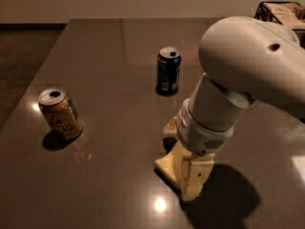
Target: Move sponge near orange can
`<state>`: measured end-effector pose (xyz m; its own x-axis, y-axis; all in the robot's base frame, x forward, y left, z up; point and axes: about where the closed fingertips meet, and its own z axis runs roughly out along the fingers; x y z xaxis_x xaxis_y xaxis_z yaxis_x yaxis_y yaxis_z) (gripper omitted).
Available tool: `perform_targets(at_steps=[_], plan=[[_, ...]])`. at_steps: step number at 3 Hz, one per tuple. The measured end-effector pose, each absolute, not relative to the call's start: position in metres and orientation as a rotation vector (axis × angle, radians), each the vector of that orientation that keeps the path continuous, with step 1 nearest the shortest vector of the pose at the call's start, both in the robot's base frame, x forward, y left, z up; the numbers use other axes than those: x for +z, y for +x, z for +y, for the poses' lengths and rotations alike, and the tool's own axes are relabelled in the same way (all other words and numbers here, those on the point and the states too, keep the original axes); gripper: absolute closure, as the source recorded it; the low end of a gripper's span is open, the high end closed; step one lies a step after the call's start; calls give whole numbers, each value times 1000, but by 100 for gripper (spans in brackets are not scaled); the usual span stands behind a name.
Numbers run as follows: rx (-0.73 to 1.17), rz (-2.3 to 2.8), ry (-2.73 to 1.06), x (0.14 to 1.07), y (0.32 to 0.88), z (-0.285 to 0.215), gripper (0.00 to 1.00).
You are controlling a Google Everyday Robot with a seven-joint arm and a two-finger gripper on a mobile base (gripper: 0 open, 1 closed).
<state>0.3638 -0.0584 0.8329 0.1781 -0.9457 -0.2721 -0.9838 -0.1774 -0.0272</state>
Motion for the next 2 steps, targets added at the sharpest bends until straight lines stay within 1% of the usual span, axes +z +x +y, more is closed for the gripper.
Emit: perform_targets(at_steps=[1, 2], plan=[[282, 1883, -2264, 840, 369, -49, 42], [271, 1862, -2295, 855, 383, -18, 72]])
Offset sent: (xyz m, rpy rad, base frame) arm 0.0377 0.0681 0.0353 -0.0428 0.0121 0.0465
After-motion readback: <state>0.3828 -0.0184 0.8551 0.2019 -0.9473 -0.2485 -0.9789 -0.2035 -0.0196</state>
